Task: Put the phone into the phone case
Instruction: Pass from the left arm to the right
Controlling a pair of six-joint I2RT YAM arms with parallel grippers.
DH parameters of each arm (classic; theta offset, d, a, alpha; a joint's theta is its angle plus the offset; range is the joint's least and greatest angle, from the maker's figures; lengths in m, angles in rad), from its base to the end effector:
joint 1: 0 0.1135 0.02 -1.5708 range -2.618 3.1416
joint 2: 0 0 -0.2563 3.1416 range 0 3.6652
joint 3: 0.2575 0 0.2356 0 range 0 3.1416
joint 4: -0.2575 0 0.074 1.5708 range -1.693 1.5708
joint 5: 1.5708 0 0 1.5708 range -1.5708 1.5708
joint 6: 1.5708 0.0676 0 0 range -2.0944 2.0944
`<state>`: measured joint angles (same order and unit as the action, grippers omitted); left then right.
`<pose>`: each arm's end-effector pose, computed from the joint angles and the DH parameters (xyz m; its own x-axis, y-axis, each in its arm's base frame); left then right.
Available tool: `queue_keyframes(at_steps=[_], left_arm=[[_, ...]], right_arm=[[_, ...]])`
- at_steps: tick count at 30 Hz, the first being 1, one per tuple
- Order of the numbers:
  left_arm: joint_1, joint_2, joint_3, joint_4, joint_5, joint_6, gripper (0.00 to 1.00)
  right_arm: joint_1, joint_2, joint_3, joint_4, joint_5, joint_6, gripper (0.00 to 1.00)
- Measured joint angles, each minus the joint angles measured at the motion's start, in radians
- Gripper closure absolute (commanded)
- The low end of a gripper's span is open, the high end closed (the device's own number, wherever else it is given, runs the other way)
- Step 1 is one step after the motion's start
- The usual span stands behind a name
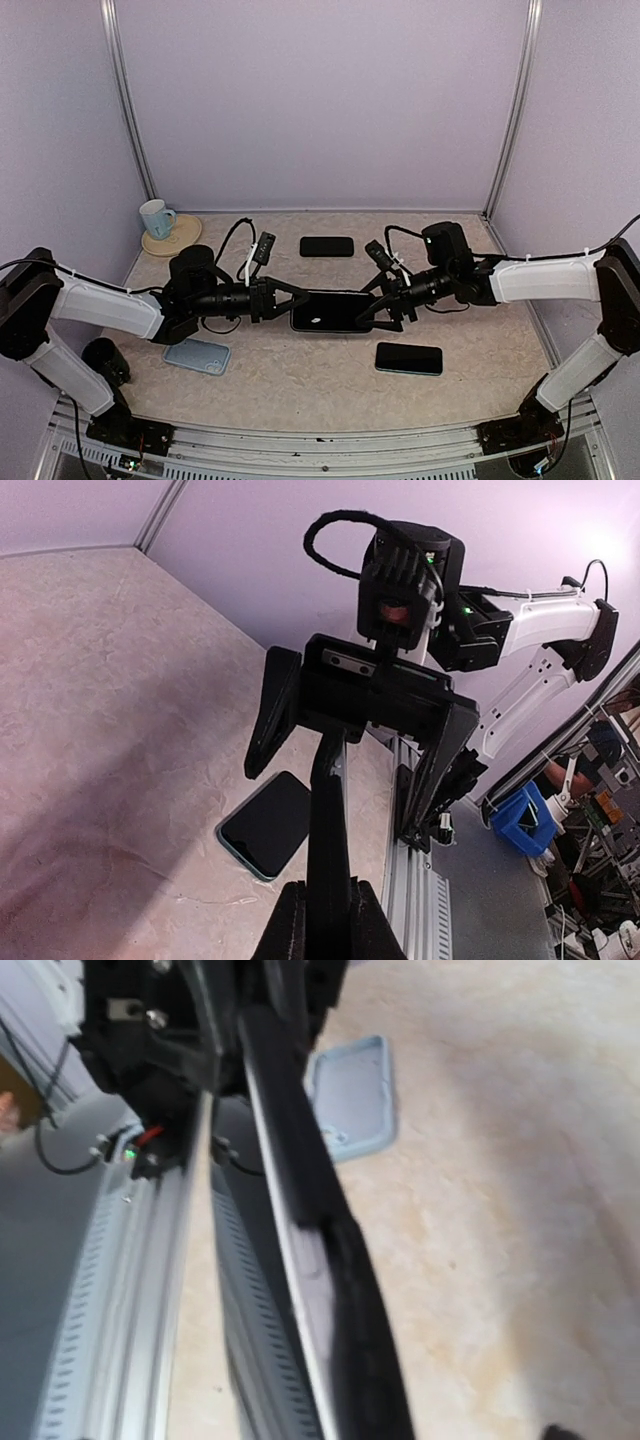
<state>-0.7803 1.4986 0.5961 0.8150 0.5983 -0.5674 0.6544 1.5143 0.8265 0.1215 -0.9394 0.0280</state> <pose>0.2000 -0.2516 0.2161 -0.5791 -0.0516 -0.8136 0.7931 0.1954 -0.5769 0.2173 0.2355 0.2100 -0.4507 -0.3249 -0.8314 -0.8875 0.0628 0.4565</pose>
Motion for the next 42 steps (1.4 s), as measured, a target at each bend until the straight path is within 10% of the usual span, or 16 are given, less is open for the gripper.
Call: queue_keyframes(at_steps=[42], left_arm=[[0.028, 0.035, 0.166, -0.390, 0.003, -0.024, 1.00]], right_arm=[[0.346, -0.029, 0.005, -0.027, 0.824, -0.564, 0.02]])
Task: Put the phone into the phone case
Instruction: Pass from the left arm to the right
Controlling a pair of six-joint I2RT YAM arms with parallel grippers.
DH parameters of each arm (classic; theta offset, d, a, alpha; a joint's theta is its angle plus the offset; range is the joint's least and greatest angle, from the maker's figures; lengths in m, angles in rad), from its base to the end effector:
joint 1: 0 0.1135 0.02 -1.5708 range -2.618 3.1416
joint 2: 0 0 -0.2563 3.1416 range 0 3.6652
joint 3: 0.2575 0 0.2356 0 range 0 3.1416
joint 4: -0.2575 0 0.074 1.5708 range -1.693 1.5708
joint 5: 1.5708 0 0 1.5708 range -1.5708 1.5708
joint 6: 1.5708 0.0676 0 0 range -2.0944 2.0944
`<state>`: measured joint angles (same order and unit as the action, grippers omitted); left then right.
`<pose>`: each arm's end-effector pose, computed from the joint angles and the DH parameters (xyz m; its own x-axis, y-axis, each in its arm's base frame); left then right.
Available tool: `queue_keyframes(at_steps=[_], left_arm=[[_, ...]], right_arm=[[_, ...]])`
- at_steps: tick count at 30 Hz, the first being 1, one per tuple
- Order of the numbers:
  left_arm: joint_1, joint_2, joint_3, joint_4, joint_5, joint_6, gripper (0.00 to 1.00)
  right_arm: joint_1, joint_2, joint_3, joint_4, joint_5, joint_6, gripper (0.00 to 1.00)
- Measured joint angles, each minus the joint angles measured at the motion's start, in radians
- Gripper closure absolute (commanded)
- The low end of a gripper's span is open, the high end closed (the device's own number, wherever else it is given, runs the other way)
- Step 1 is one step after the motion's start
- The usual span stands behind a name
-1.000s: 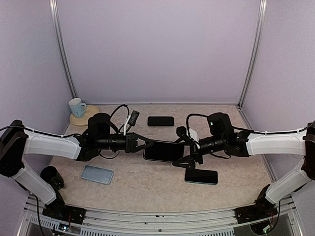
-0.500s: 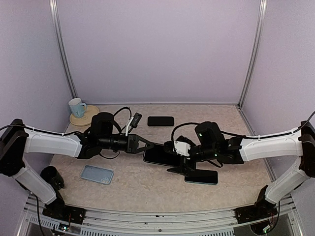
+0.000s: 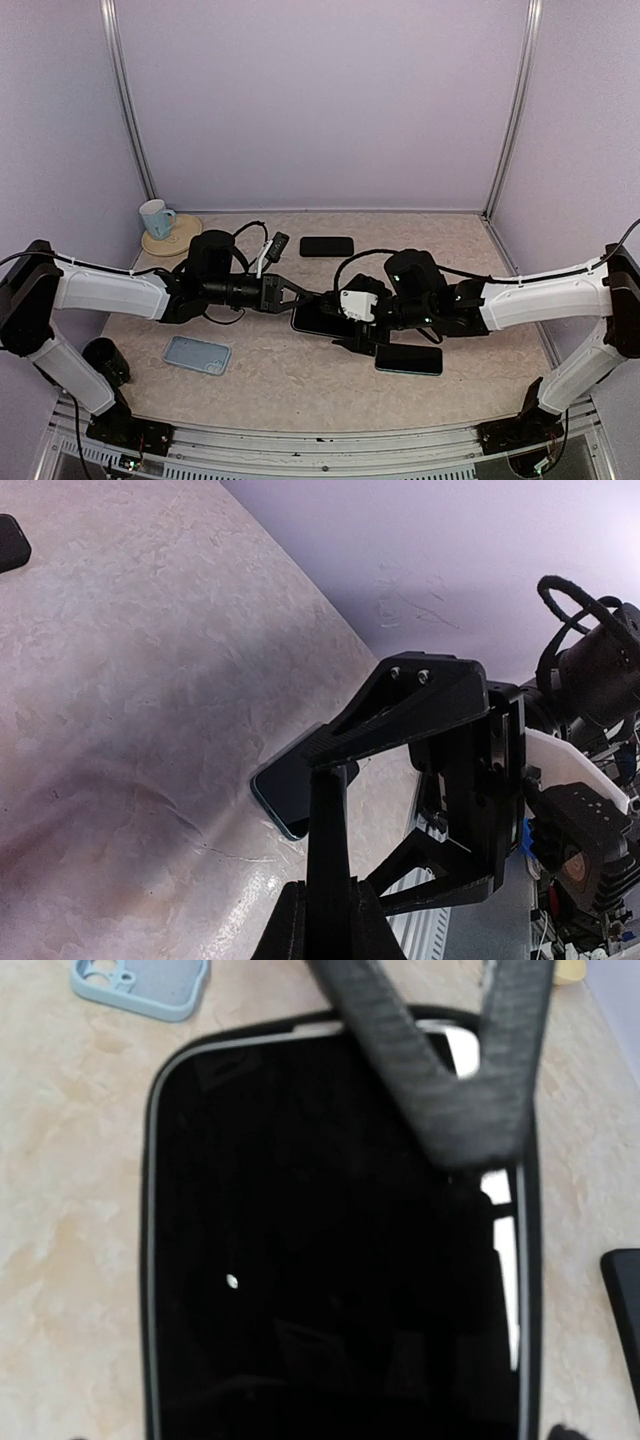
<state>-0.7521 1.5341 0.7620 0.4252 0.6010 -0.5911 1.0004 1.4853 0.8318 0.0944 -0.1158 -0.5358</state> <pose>0.2205 -0.2586 0.2096 -0.7366 0.0597 -0.6737 0.6520 0.3279 -0.6837 0.1744 0.2863 0.2031 0.2075 -0.6156 -0.7602 -0.9106 0.1624 -0.3801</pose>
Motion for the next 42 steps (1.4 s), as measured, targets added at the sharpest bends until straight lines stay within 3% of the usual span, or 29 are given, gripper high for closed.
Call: queue_keyframes(at_steps=[8, 22, 25, 29, 32, 42], left_arm=[[0.004, 0.008, 0.000, 0.000, 0.000, -0.008, 1.00], [0.017, 0.010, 0.000, 0.026, 0.000, -0.027, 1.00], [0.019, 0.011, 0.000, 0.035, 0.002, -0.033, 1.00], [0.023, 0.012, 0.000, 0.037, 0.006, -0.034, 1.00], [0.026, 0.012, 0.000, 0.037, 0.012, -0.033, 1.00], [0.037, 0.012, -0.015, 0.064, 0.029, -0.042, 0.91]], right_arm=[[0.027, 0.029, 0.008, 0.002, 0.057, -0.018, 0.01], [0.047, 0.057, 0.006, 0.050, 0.214, -0.031, 0.12], [0.051, 0.062, 0.006, 0.067, 0.230, -0.033, 0.19], [0.060, 0.070, 0.005, 0.081, 0.252, -0.041, 0.39], [0.064, 0.071, 0.003, 0.087, 0.264, -0.047, 0.47], [0.066, 0.071, -0.014, 0.121, 0.266, -0.050, 0.53]])
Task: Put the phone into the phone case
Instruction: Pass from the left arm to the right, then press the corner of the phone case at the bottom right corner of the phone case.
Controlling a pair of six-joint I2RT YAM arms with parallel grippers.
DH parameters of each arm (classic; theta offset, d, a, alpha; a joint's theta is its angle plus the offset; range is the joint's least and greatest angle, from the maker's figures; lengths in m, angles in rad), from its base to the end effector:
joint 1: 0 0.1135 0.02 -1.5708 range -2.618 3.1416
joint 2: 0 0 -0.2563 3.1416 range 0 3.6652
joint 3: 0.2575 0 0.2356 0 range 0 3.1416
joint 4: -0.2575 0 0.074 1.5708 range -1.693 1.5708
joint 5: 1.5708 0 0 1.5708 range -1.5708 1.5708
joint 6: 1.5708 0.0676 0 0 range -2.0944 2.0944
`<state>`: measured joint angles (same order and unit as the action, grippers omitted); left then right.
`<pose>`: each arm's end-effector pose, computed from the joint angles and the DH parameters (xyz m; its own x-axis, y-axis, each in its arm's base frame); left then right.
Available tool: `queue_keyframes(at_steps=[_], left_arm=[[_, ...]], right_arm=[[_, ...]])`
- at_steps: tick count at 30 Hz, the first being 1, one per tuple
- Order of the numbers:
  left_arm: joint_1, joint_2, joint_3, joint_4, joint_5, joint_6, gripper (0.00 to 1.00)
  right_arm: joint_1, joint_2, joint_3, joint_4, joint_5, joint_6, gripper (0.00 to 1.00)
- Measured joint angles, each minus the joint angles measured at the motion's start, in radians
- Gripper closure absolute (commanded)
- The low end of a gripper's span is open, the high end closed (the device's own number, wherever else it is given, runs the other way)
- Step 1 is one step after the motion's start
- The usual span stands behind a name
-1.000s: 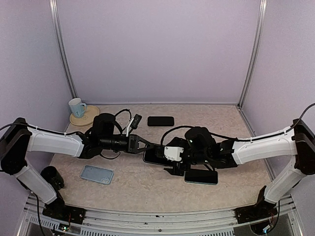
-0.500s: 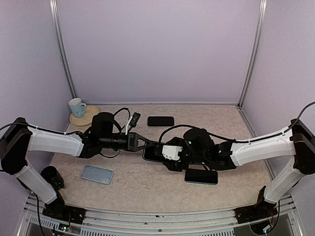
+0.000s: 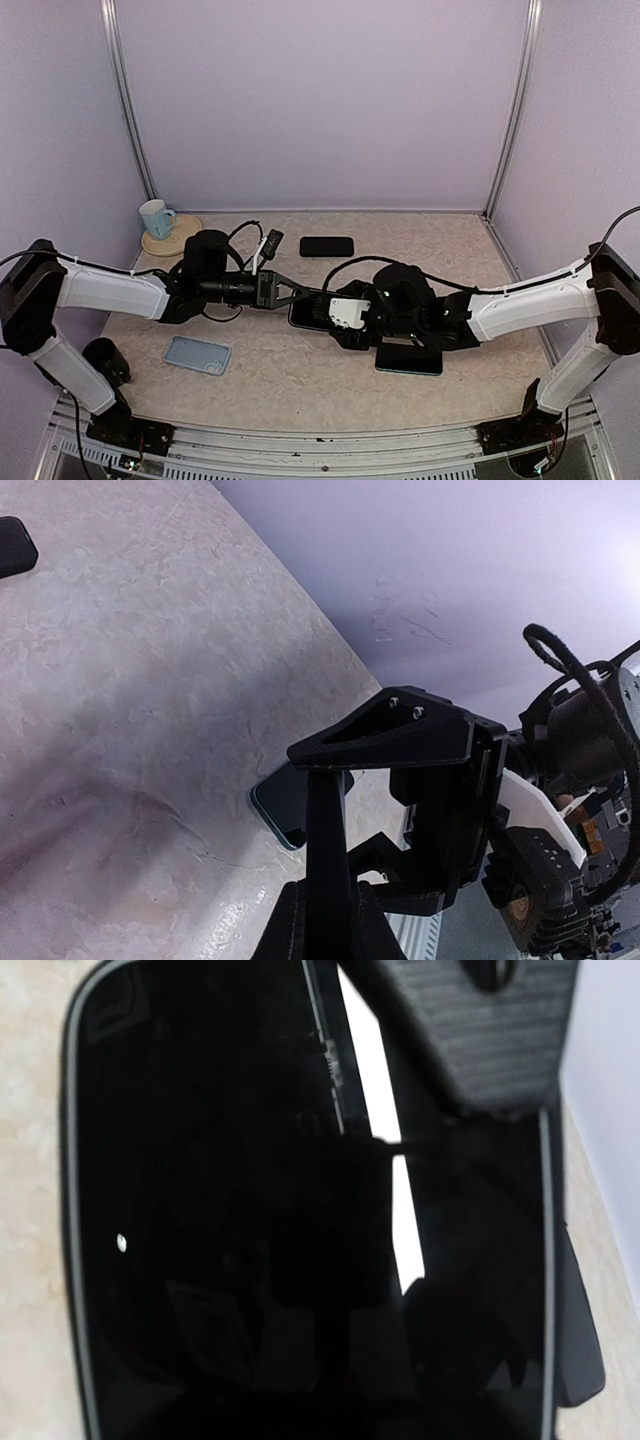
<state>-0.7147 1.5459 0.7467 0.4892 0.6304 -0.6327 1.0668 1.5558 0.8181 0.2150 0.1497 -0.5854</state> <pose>0.2291 -0.2516 0.2090 -0.7496 0.0180 -0.6617 0.6326 0.3135 -0.7082 0.1765 0.2991 0.1906 0.2430 -0.6907 -0.6811 -0.8029 0.2508 -0.5408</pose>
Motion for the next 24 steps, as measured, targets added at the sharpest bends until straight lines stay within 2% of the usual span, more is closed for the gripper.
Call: queue_keyframes(at_steps=[2, 4, 10, 13, 19, 24], left_arm=[[0.010, 0.000, -0.023, 0.042, 0.021, -0.024, 0.89], [0.026, 0.000, -0.060, 0.106, 0.054, -0.065, 0.82], [0.070, -0.002, -0.102, 0.259, 0.103, -0.164, 0.45], [0.087, -0.014, -0.102, 0.295, 0.098, -0.193, 0.33], [0.087, -0.062, -0.102, 0.273, 0.079, -0.177, 0.19], [0.082, -0.092, -0.102, 0.171, 0.016, -0.133, 0.16]], right_arm=[[0.004, 0.000, -0.009, 0.020, -0.005, -0.003, 0.53], [0.006, -0.002, -0.018, 0.041, -0.012, -0.006, 0.53], [0.017, -0.007, -0.051, 0.048, -0.010, -0.008, 0.54], [0.016, -0.007, -0.062, 0.017, -0.002, -0.008, 0.55], [0.016, -0.007, -0.063, 0.006, 0.001, -0.001, 0.55], [0.016, -0.007, -0.063, 0.006, 0.002, 0.003, 0.55]])
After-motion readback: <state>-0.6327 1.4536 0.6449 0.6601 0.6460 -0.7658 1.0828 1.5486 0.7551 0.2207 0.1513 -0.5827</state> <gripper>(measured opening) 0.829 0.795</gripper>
